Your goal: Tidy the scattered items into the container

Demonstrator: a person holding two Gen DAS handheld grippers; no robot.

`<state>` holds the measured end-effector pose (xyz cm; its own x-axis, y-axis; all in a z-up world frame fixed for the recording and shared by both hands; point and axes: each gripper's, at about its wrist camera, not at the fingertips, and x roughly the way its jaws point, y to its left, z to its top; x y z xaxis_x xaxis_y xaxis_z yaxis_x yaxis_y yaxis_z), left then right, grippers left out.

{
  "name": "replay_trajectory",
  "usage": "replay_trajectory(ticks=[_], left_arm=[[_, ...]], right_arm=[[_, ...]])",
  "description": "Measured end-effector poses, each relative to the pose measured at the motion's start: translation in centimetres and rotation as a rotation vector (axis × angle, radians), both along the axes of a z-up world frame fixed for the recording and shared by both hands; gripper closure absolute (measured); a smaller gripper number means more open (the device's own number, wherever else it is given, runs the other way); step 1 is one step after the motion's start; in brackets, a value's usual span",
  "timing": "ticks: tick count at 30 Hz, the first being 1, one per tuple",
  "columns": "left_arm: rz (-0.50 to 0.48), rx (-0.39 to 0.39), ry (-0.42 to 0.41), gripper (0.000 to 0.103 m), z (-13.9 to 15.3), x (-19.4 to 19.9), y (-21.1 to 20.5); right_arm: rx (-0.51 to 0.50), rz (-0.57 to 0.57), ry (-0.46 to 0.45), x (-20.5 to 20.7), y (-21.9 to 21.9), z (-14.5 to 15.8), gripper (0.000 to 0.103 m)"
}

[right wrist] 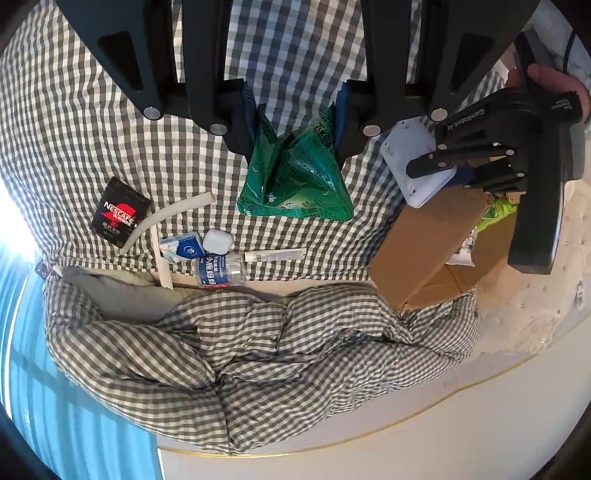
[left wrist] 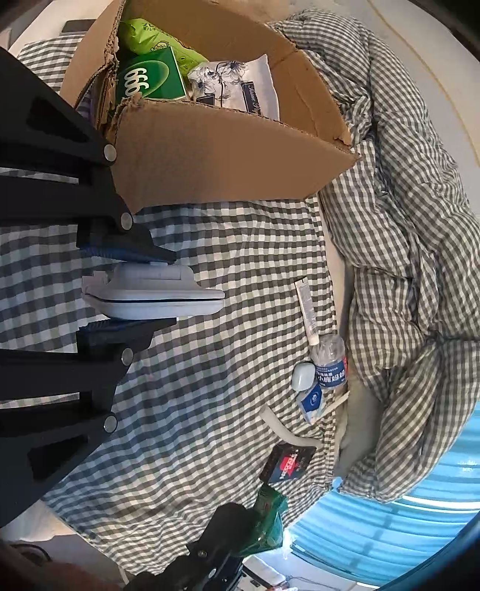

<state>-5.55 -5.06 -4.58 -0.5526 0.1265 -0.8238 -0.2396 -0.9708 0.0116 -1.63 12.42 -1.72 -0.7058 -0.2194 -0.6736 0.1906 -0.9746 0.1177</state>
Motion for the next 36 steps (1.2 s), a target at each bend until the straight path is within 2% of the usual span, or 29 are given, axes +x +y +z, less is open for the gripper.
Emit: replay_trajectory(ticks=[7,13,19,22,24,27,33,35,36], left_arm=[[-0.006,0.012,0.023,0.077,1.2,0.1,0.1],[0.020,0.035,0.109,0.077,5.6,0.1,-1.8],[0.140,0.020,0.181,0.077,10.5,-0.4,-7.5],[0.205,0.035,0.208,0.077,12.5,-0.2,-11.8],[0.259,0.016,0.222,0.077,13.1,0.0,-14.5],[0.337,-0.035,0.205,0.077,12.5,-0.3,-18.0],[0.424,-0.032,0.131,0.077,8.2,-0.9,-22.7],[0.430,-0.039,0.118,0.074,6.9,-1.4,-23.2],[0.430,-0.043,0.131,0.059,6.7,-1.3,-23.4]], right_arm=[[0.003,0.003,0.002,-0.1,-0.3,0.5,0.071],[0.017,0.050,0.034,-0.5,-2.5,2.6,0.071],[0.012,0.184,0.129,-1.4,-9.4,7.1,0.071],[0.016,0.256,0.166,-2.1,-13.2,8.4,0.071],[0.013,0.296,0.184,-2.4,-15.7,8.7,0.071],[0.000,0.357,0.161,-3.5,-19.2,8.2,0.071],[0.079,0.451,0.103,-4.7,-26.4,5.1,0.070],[0.108,0.473,0.094,-4.9,-27.6,4.3,0.066],[0.129,0.486,0.085,-5.1,-28.3,3.8,0.049]])
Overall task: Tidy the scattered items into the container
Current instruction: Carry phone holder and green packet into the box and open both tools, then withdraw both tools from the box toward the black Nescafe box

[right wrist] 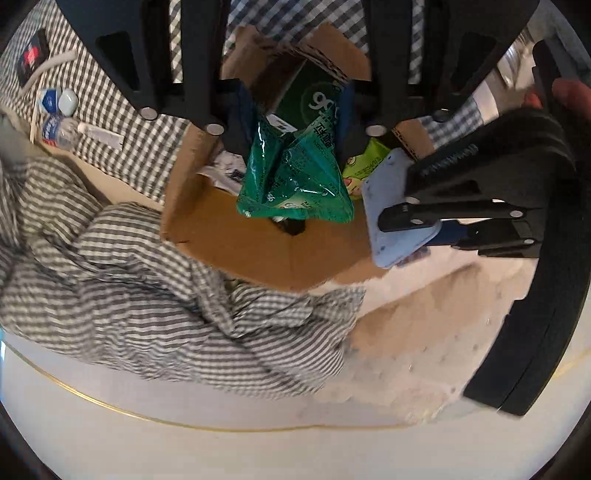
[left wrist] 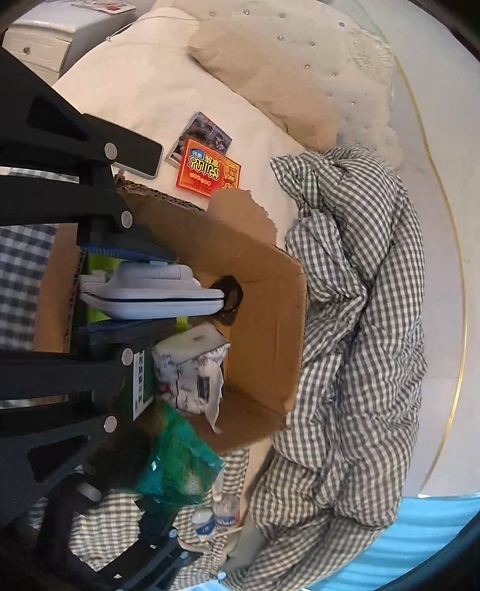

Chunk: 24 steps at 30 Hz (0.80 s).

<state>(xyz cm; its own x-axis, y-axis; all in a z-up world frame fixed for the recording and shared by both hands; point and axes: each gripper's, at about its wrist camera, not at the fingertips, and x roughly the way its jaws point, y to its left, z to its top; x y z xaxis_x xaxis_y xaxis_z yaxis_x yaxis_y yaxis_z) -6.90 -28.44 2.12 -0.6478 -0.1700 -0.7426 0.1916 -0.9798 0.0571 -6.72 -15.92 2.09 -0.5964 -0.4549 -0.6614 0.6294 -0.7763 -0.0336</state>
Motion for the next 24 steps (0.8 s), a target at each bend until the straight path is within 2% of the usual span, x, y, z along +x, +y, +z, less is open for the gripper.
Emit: replay_trajectory(ticks=[1,2,3,5,8,14,16,17,19,21,24], left_arm=[[0.003,-0.013,0.011,0.046,-0.1,0.1,0.1],[0.045,-0.062,0.026,0.021,0.1,0.1,0.2],[0.064,-0.083,0.039,0.009,0.4,0.2,0.2],[0.050,-0.056,0.078,0.006,1.1,0.5,0.3],[0.039,-0.035,0.103,0.004,2.2,0.7,1.3],[-0.043,-0.020,0.162,0.004,5.1,1.5,6.6],[-0.083,-0.030,0.191,0.003,6.4,2.0,9.1],[-0.108,-0.024,0.209,0.000,7.0,2.2,10.5],[-0.157,-0.006,0.236,0.000,7.6,2.5,13.4],[-0.210,-0.011,0.237,0.000,7.1,2.4,16.7],[-0.266,-0.002,0.194,0.000,4.3,1.6,21.3]], right_arm=[[0.032,-0.007,0.015,0.0,-0.6,-0.4,0.026],[0.060,-0.053,0.059,0.3,-0.6,-0.5,0.024],[0.084,-0.094,0.108,0.5,-0.4,-0.4,0.022],[0.081,-0.092,0.130,0.7,0.1,0.0,0.022],[0.015,-0.083,0.117,1.4,2.1,1.2,0.021],[-0.037,-0.154,0.167,3.1,7.6,4.2,0.021],[-0.087,-0.203,0.171,4.0,11.0,5.5,0.019],[-0.105,-0.229,0.167,4.3,13.0,6.1,0.018],[-0.128,-0.288,0.176,4.6,16.3,6.7,0.018],[-0.154,-0.381,0.186,5.5,21.1,6.8,0.015],[-0.167,-0.517,0.155,6.4,27.8,5.5,0.014]])
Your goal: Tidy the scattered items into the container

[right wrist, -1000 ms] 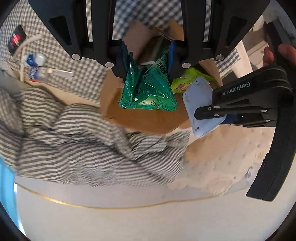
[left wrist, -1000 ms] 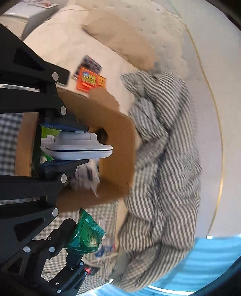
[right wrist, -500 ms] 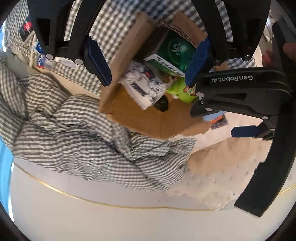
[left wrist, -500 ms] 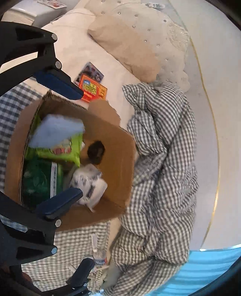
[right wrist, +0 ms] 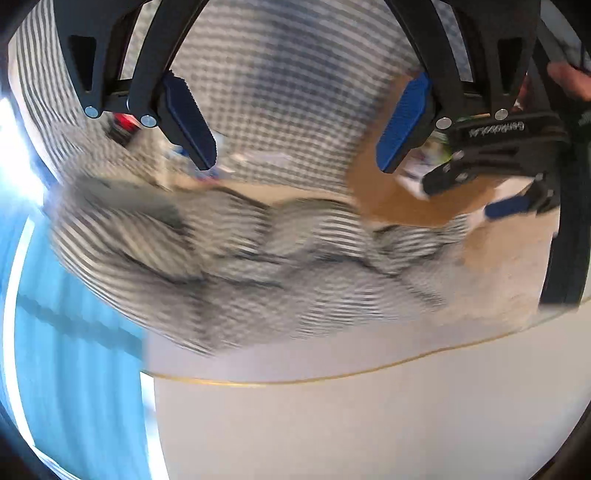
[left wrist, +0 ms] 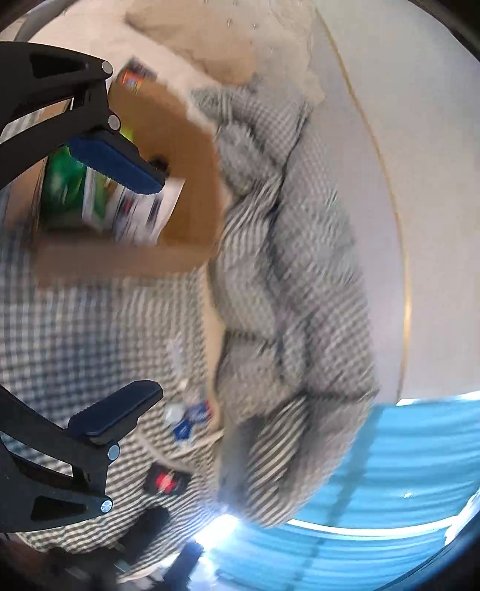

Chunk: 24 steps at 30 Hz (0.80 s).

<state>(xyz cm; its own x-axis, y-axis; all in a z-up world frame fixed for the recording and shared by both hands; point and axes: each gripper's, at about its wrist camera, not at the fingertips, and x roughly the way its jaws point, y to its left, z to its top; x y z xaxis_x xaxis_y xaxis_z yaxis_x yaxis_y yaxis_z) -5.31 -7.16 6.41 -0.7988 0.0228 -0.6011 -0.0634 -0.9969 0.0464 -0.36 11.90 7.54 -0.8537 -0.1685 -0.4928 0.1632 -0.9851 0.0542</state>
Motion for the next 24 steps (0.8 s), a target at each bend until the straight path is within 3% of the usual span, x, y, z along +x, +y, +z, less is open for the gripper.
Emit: replay_trajectory(ticks=[5,10,16,24], left_arm=[[-0.094,0.029,-0.122,0.000,-6.6,-2.0,6.8],[-0.156,0.009,-0.203,0.000,-11.4,-3.4,11.9],[-0.178,-0.019,-0.228,0.000,-14.3,-5.9,14.4],[-0.305,-0.089,-0.192,0.000,-17.9,-9.1,19.2]], right_arm=[[-0.084,-0.227,-0.171,-0.2,10.4,-5.7,0.014],[-0.187,-0.388,-0.261,-1.2,18.1,-10.6,0.014],[-0.198,-0.432,-0.302,-4.4,21.1,-13.5,0.014],[-0.164,-0.446,-0.362,-11.1,20.0,-18.3,0.014]])
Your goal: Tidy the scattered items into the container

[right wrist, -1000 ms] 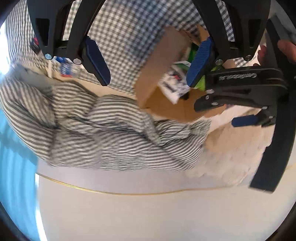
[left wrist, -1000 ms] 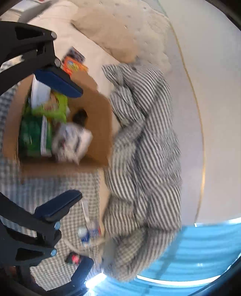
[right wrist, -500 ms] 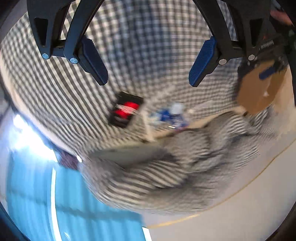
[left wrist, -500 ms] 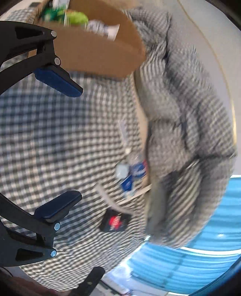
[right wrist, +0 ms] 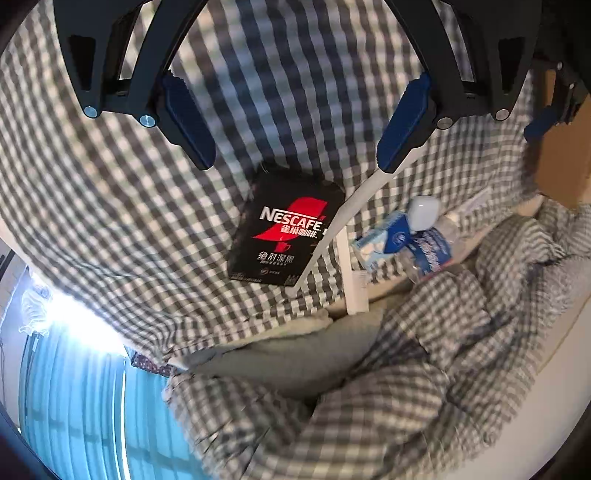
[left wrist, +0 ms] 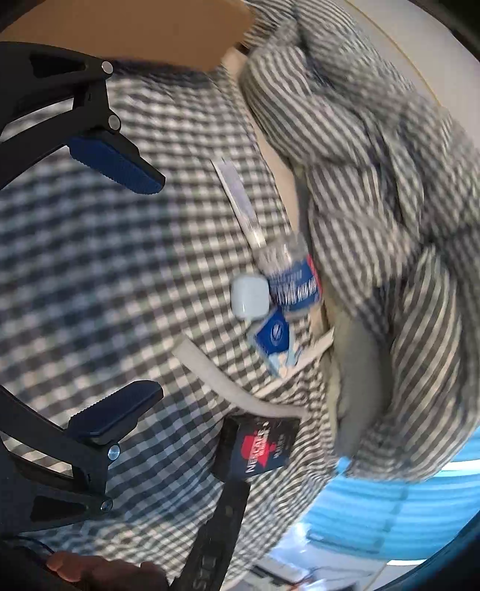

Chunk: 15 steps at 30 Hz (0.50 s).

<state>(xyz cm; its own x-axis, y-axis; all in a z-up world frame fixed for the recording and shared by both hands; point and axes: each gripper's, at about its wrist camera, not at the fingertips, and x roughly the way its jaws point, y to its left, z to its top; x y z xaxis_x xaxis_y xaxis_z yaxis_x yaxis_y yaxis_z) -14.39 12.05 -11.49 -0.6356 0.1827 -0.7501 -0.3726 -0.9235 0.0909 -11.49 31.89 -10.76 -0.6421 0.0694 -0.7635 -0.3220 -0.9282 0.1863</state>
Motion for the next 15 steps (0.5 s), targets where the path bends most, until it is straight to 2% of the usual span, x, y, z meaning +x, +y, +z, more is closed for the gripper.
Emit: replay_trajectory(ticks=[6,10,12,15], left_arm=[[-0.101,-0.028,0.007,0.000,-3.2,-1.5,3.8],[-0.148,-0.020,0.023,0.000,-4.1,-2.5,5.2],[-0.155,-0.010,0.003,0.000,-4.6,-3.6,5.8],[-0.171,0.035,-0.062,0.000,-5.3,-5.0,6.4]], right_arm=[[0.001,-0.005,-0.046,-3.5,-0.6,-2.7,0.014],[0.052,-0.029,-0.105,-5.7,-0.5,-4.5,0.014],[0.058,-0.036,-0.135,-6.3,0.0,-5.3,0.017],[0.074,-0.024,-0.123,-5.4,0.3,-4.7,0.018]])
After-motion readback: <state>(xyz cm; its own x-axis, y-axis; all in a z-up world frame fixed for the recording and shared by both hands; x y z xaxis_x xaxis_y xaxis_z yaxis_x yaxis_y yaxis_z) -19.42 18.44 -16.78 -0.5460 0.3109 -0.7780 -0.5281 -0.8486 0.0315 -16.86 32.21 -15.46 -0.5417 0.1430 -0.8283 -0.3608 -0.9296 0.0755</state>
